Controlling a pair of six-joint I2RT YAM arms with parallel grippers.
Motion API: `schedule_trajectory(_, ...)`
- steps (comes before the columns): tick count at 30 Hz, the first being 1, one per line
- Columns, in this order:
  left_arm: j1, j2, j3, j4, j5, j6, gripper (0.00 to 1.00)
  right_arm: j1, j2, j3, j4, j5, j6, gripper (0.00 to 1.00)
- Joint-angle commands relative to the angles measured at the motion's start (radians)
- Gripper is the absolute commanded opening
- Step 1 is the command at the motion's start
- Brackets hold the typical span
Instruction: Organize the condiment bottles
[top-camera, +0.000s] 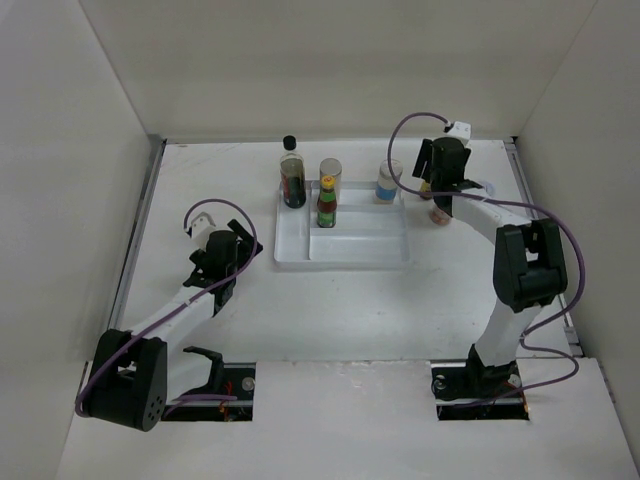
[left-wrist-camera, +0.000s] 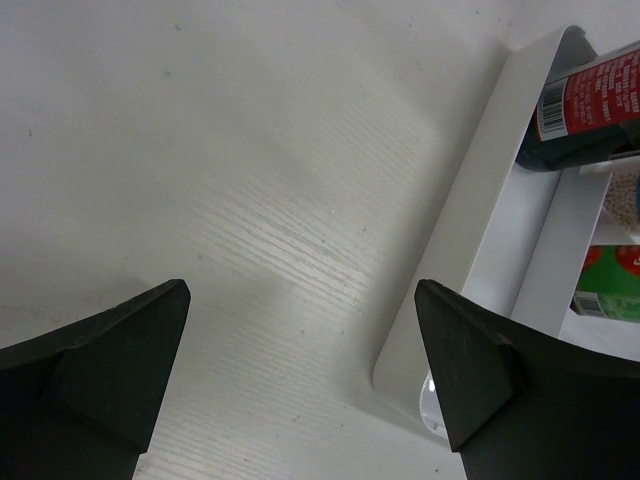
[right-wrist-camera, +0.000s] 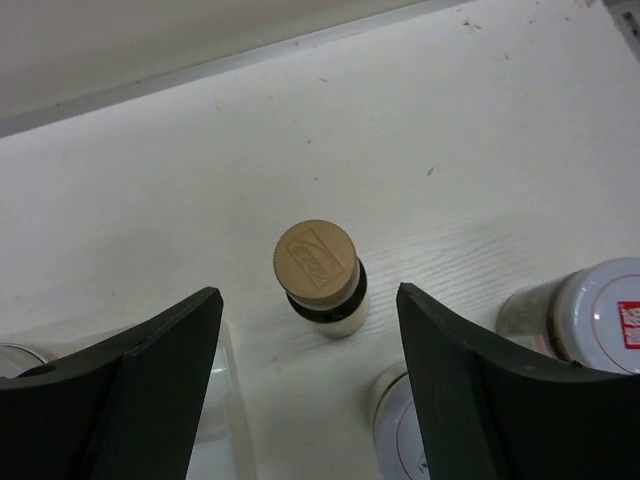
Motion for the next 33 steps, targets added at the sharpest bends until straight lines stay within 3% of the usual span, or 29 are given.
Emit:
schedule_trajectory(1,0.006,-0.018,-0.008,0.049,0.006,-0.005,1.0,-0.008,0.024,0.087,0.035,-0.04,0.0,0.74)
schedule_trajectory(11,0.006,-0.016,-0.011,0.058,0.008,-0.004,1.0,-0.019,0.09,0.105,0.089,-0.006,-0.02,0.53)
schedule_trajectory(16,0.01,-0.033,-0.018,0.058,0.006,-0.004,1.0,-0.022,0.059,0.076,0.109,0.026,-0.002,0.31)
schedule_trajectory(24,0.013,-0.059,-0.037,0.089,0.011,-0.002,1.0,0.016,-0.215,-0.09,0.296,0.108,-0.034,0.28)
schedule_trajectory(33,0.015,-0.042,-0.041,0.104,0.029,-0.002,1.0,0.167,-0.387,-0.318,0.302,0.123,0.025,0.29)
